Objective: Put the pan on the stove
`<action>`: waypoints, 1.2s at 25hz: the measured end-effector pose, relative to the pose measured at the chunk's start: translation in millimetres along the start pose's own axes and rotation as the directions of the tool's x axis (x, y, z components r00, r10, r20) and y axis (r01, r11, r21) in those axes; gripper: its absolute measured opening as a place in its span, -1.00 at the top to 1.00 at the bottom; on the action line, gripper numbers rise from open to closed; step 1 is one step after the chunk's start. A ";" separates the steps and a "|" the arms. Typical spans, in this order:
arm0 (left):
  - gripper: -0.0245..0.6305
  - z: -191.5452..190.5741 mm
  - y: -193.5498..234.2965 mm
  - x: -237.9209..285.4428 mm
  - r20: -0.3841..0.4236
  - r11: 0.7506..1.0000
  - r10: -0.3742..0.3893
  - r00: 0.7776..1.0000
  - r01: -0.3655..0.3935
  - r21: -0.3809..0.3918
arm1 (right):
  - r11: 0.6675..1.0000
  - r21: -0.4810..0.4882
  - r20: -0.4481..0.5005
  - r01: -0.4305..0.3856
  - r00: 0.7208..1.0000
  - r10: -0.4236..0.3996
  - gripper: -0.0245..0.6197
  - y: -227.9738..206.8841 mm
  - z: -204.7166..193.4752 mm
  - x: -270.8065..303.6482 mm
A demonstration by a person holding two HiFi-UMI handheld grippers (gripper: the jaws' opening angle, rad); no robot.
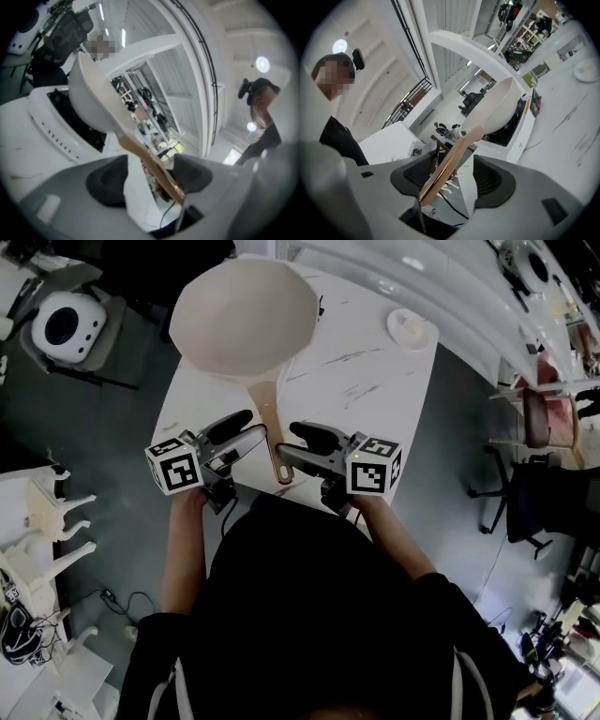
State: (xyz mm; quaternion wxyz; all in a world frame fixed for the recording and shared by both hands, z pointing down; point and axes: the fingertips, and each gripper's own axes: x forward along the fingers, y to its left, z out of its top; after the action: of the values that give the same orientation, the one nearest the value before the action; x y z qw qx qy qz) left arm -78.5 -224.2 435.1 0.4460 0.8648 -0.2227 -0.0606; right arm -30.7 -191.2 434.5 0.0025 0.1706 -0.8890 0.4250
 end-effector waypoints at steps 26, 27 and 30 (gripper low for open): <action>0.91 93.9 -111.6 -39.9 0.434 0.559 0.322 0.841 -0.539 0.630 | 0.564 -0.488 0.606 0.666 0.724 -0.331 0.84 93.6 131.3 -74.6; 0.91 95.3 -115.8 -39.3 0.441 0.547 0.322 0.837 -0.545 0.636 | 0.533 -0.496 0.622 0.686 0.709 -0.333 0.84 97.8 132.7 -77.0; 0.91 100.9 -128.6 -38.1 0.466 0.512 0.321 0.825 -0.565 0.647 | 0.462 -0.514 0.654 0.722 0.679 -0.334 0.84 109.3 135.9 -81.2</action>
State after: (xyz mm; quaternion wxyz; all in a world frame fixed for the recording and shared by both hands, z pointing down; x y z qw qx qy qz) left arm -100.5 -217.8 268.8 0.0016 0.8629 -0.5045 0.0317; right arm 31.6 -206.1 253.1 -0.0041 0.5264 -0.8485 -0.0543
